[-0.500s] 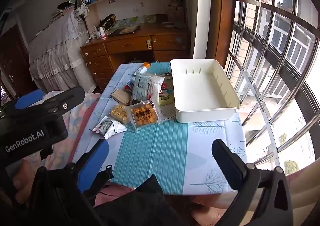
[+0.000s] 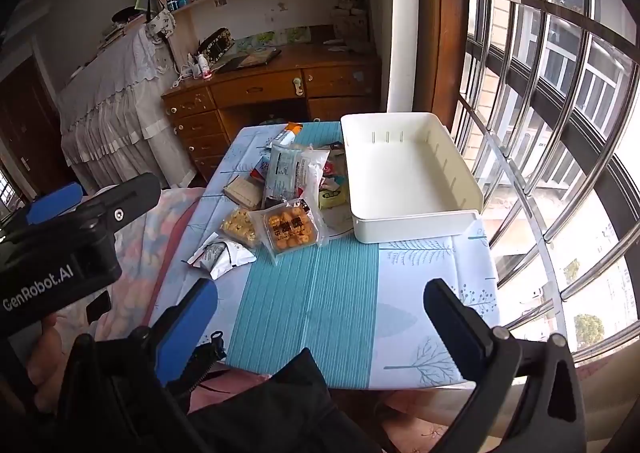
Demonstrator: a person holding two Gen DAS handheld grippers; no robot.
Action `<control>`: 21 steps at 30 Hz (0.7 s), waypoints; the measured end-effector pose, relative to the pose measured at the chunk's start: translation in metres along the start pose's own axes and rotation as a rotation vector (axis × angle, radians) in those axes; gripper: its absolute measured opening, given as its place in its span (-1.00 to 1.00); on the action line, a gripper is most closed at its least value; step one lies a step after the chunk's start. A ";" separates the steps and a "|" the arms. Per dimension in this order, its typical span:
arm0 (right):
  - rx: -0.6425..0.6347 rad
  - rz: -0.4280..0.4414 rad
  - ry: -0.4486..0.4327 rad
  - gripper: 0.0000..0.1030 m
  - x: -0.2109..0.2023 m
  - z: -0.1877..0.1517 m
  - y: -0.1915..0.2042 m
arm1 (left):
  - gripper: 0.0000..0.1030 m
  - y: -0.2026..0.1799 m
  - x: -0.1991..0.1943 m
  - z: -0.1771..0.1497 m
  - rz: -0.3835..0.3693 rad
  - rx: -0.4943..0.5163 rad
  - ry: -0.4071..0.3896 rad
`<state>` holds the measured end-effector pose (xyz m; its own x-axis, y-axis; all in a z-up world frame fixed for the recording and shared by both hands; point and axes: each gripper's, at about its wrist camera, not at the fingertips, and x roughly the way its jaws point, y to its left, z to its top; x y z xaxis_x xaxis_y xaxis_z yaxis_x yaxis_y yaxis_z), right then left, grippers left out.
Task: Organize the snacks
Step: 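Move both tools toward the snack packets on the table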
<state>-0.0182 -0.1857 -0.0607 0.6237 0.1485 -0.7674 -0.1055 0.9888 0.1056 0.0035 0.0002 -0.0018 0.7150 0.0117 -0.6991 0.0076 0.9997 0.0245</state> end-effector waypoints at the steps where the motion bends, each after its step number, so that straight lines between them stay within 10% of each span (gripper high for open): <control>1: 0.003 0.003 0.000 1.00 0.002 -0.002 -0.001 | 0.98 0.001 -0.004 -0.001 -0.002 -0.003 -0.003; 21: 0.036 0.060 0.069 1.00 0.017 0.006 -0.005 | 0.98 0.018 0.009 0.000 0.051 -0.022 0.076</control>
<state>-0.0021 -0.1880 -0.0703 0.5618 0.2077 -0.8008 -0.1126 0.9782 0.1747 0.0098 0.0181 -0.0079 0.6587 0.0634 -0.7497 -0.0435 0.9980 0.0461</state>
